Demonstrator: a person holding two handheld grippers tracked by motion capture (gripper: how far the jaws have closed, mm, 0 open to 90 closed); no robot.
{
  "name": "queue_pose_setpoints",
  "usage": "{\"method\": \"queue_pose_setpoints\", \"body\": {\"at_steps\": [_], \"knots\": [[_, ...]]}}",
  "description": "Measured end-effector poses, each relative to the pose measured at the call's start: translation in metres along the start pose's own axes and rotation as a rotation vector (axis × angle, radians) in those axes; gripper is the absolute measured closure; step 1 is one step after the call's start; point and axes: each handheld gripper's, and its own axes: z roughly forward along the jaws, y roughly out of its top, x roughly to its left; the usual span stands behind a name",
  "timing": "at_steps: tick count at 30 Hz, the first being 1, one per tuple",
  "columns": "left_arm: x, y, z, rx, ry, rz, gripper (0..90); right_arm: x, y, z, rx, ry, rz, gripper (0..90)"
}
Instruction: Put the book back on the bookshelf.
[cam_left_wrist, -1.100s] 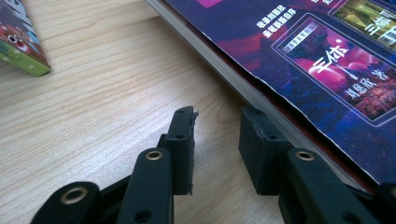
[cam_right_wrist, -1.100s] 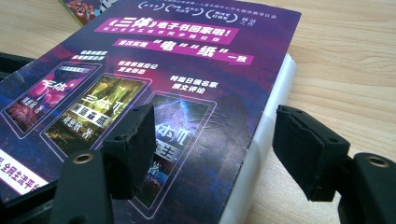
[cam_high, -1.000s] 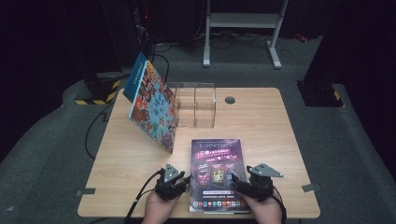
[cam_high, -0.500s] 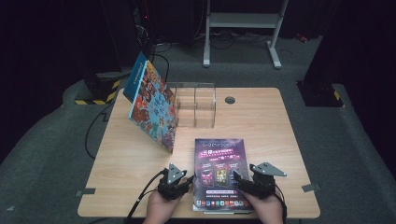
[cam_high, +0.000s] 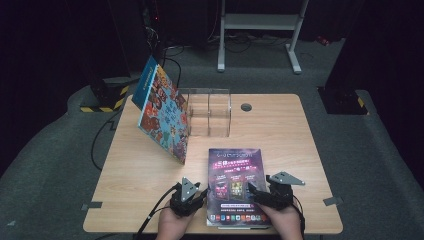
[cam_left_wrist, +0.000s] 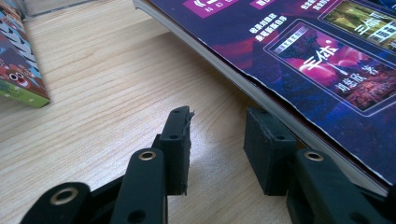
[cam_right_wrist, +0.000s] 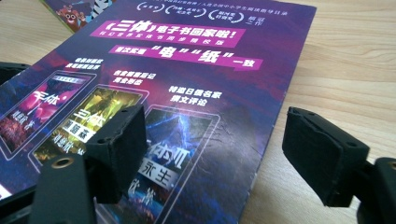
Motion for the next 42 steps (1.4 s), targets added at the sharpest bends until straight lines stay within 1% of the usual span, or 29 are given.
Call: {"method": "queue_pose_setpoints", "body": {"at_steps": [2, 3, 4, 8, 11, 13, 14, 15, 20, 22, 25, 27, 28, 31, 32, 33, 34, 36, 37, 38, 39, 40, 41, 42], "knots": [[0.000, 0.000, 0.000, 0.001, -0.002, -0.003, 60.5, -0.001, 0.001, 0.003, 0.003, 0.012, 0.012, 20.9], [-0.001, 0.000, 0.000, -0.001, -0.007, -0.017, 60.5, -0.002, 0.001, 0.004, 0.005, 0.018, 0.016, 20.3], [0.000, 0.000, 0.000, -0.001, 0.000, -0.005, 60.4, -0.002, 0.002, 0.005, 0.004, 0.023, 0.017, 19.9], [0.001, 0.000, -0.001, 0.001, -0.011, -0.021, 60.5, -0.001, 0.002, 0.008, 0.006, 0.029, 0.031, 18.0], [0.001, 0.000, -0.001, 0.001, -0.005, -0.013, 60.8, -0.005, 0.002, 0.010, 0.013, 0.052, 0.048, 15.8], [0.000, 0.000, 0.000, 0.000, -0.009, -0.019, 61.2, -0.007, 0.001, 0.012, 0.014, 0.067, 0.061, 15.2], [0.000, 0.000, -0.001, 0.005, -0.010, -0.014, 61.2, -0.007, 0.001, 0.012, 0.016, 0.073, 0.070, 14.8], [0.000, 0.000, 0.000, 0.003, -0.012, -0.021, 61.2, -0.008, 0.001, 0.013, 0.019, 0.077, 0.080, 14.6], [0.000, 0.000, 0.000, 0.004, -0.011, -0.020, 61.5, -0.009, 0.000, 0.015, 0.017, 0.100, 0.093, 14.9], [0.001, 0.000, 0.000, 0.006, -0.016, -0.024, 61.8, -0.009, 0.001, 0.015, 0.018, 0.098, 0.089, 14.9], [0.001, 0.001, 0.000, 0.009, -0.017, -0.016, 62.4, -0.008, 0.001, 0.015, 0.020, 0.092, 0.091, 15.4], [0.001, 0.001, 0.000, 0.007, -0.016, -0.017, 62.5, -0.007, 0.001, 0.014, 0.019, 0.088, 0.083, 17.4], [0.002, 0.002, 0.000, 0.011, -0.019, -0.015, 62.8, -0.006, 0.001, 0.012, 0.014, 0.079, 0.074, 20.1], [0.001, 0.002, 0.001, 0.010, -0.021, -0.022, 62.9, -0.004, 0.001, 0.005, -0.016, 0.035, 0.034, 32.4], [-0.002, 0.002, 0.003, -0.011, -0.027, -0.061, 63.0, -0.004, 0.001, 0.003, -0.021, 0.030, 0.026, 35.2], [-0.002, 0.002, 0.003, -0.015, -0.028, -0.069, 62.8, -0.005, 0.001, 0.001, -0.023, 0.029, 0.026, 38.7], [-0.003, 0.002, 0.003, -0.021, -0.030, -0.085, 62.7, -0.005, 0.001, 0.000, -0.026, 0.029, 0.027, 40.1], [-0.003, 0.002, 0.003, -0.016, -0.038, -0.101, 62.3, -0.005, 0.000, -0.002, -0.033, 0.025, 0.022, 42.6], [-0.002, 0.002, 0.003, -0.013, -0.039, -0.095, 62.2, -0.004, 0.000, -0.003, -0.035, 0.024, 0.020, 43.6], [0.000, 0.002, 0.002, 0.001, -0.036, -0.080, 62.2, -0.004, -0.001, -0.004, -0.036, 0.021, 0.017, 44.3], [0.001, 0.002, 0.002, 0.004, -0.035, -0.078, 62.2, -0.003, -0.001, -0.006, -0.038, 0.020, 0.009, 45.1], [0.005, 0.003, 0.002, 0.016, -0.028, -0.042, 62.2, -0.002, -0.002, -0.007, -0.039, 0.018, 0.010, 45.4], [0.005, 0.003, 0.002, 0.016, -0.023, -0.041, 62.2, -0.001, -0.003, -0.008, -0.043, 0.018, 0.001, 45.7], [0.006, 0.003, 0.002, 0.020, -0.023, -0.049, 62.2, 0.000, -0.003, -0.009, -0.041, 0.018, 0.001, 45.7]]}}
